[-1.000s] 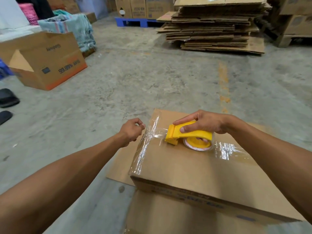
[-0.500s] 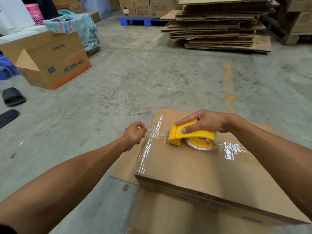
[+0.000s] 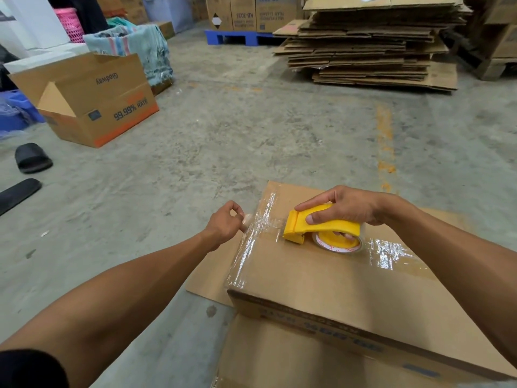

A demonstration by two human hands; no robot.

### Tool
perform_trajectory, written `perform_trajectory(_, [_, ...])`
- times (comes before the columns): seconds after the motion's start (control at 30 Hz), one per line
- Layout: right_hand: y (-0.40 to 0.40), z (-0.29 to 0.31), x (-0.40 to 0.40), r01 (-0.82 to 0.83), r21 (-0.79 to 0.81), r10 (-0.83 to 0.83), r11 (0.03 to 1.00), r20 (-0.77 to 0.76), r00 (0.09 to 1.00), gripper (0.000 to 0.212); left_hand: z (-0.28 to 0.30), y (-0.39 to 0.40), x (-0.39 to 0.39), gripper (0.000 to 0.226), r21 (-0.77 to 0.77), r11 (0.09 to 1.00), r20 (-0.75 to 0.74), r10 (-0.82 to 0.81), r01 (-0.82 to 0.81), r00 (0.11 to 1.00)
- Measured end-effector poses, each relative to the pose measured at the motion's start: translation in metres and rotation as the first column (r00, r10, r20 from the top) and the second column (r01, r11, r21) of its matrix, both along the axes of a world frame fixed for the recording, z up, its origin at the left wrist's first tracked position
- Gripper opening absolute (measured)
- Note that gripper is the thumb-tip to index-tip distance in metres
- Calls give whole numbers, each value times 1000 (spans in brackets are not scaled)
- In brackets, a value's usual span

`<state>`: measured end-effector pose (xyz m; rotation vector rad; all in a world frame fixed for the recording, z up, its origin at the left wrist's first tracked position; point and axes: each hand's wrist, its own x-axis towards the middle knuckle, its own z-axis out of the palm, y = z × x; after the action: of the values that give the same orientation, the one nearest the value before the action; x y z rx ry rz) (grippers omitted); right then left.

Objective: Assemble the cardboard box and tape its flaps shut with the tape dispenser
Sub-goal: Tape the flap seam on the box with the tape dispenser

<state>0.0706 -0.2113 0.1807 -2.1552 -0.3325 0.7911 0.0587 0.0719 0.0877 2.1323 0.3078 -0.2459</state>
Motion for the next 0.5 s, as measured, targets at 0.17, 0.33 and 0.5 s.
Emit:
perform_trajectory(0.17, [1, 1, 0, 13, 1, -13, 1000, -22, 1000, 31, 5, -7, -4, 25, 102, 995, -2, -5, 5, 1000])
perform_trajectory(0.33, [1, 1, -1, 14, -15, -14, 1000, -22, 1000, 33, -4, 16, -12, 33, 150, 989, -192, 33, -4, 981])
perform_trajectory(0.5, [2, -1, 0, 5, -13, -5, 1000, 0, 1000, 30, 4, 8, -27, 45, 280, 960, 364, -84, -23, 927])
